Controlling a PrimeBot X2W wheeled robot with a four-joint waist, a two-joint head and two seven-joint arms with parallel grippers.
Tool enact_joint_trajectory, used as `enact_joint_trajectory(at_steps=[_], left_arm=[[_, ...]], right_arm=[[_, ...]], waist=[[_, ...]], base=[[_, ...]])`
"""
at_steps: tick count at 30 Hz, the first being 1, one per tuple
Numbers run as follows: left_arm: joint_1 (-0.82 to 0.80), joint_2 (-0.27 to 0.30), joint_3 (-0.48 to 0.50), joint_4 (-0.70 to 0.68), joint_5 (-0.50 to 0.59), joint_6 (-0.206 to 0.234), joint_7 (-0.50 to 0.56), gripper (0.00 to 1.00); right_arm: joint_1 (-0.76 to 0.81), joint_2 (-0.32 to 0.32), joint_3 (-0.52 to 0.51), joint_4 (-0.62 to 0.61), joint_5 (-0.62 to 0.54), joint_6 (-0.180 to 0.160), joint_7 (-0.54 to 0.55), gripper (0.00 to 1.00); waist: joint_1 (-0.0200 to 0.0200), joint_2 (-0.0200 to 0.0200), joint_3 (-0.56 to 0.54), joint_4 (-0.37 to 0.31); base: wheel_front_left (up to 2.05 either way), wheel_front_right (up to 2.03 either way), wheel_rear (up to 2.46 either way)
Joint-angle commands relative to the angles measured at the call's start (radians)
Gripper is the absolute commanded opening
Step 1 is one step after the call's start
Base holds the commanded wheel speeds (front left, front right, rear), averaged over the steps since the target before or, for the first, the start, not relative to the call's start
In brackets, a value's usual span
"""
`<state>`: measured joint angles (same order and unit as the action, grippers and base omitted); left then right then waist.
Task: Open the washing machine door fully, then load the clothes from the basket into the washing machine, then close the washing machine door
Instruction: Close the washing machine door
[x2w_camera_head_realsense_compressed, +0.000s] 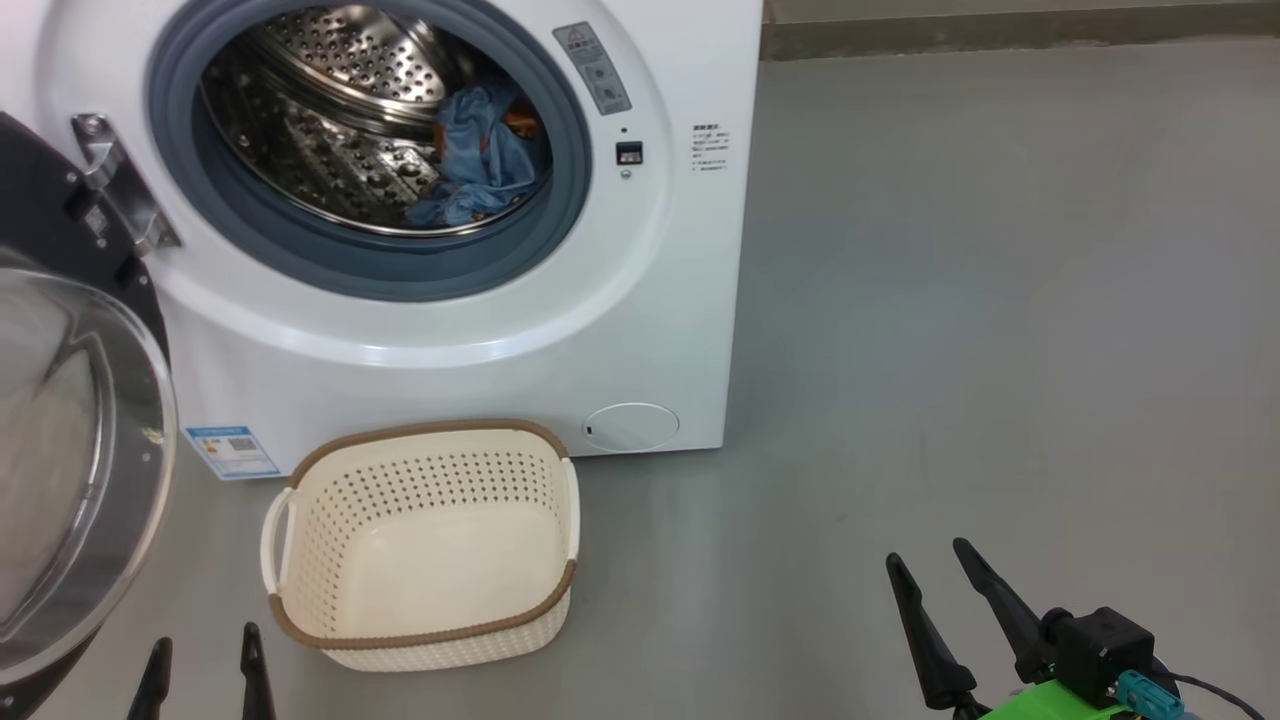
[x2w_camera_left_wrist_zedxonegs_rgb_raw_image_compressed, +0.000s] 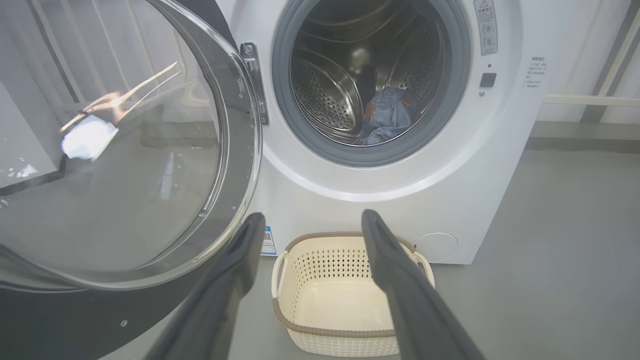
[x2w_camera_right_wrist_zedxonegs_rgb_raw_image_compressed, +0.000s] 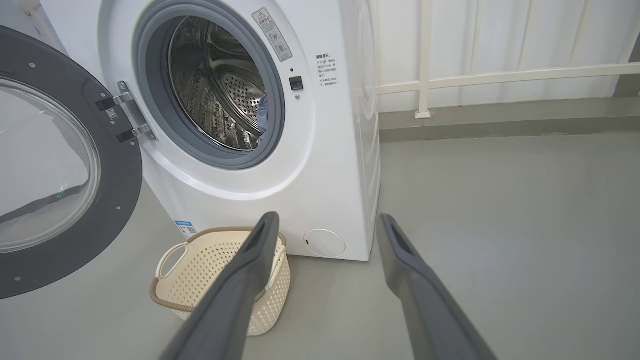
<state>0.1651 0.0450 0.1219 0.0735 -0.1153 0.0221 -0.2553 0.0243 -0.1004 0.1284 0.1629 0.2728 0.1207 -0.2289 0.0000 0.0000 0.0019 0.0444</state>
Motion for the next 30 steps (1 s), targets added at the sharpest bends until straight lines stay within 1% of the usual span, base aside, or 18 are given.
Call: enact_joint_trajectory(at_steps=[1,10,18,30], left_arm=[[-0.018,0.005,0.029,-0.029,-0.007,0.008,-0.006,1.00],[-0.021,0.005,0.019,-0.030,-0.014,0.014,-0.006,1.00],[-0.019,0.005,0.014,-0.030,-0.023,0.019,-0.006,1.00],[-0.015,0.005,0.010,-0.032,-0.025,0.021,-0.006,1.00]], right_arm=[[-0.020,-0.007,0.026,-0.025,-0.008,0.010,-0.002,1.00],[-0.021,-0.006,0.027,-0.026,-0.010,0.010,-0.001,1.00],[-0.020,-0.006,0.027,-0.029,-0.011,0.010,0.003,1.00],[-0.018,-0.005,0.031,-0.029,-0.011,0.010,0.004,1.00]], waist=[[0.0000,0.0000,0.001,0.010],[0.0000,0.0000,0.008,0.062],[0.0000,0.0000,0.009,0.127],[0.0000,0.0000,0.007,0.206]], base=[[0.00,0.00,0.00],[0.00,0.00,0.00],[0.00,0.00,0.00],[0.00,0.00,0.00]])
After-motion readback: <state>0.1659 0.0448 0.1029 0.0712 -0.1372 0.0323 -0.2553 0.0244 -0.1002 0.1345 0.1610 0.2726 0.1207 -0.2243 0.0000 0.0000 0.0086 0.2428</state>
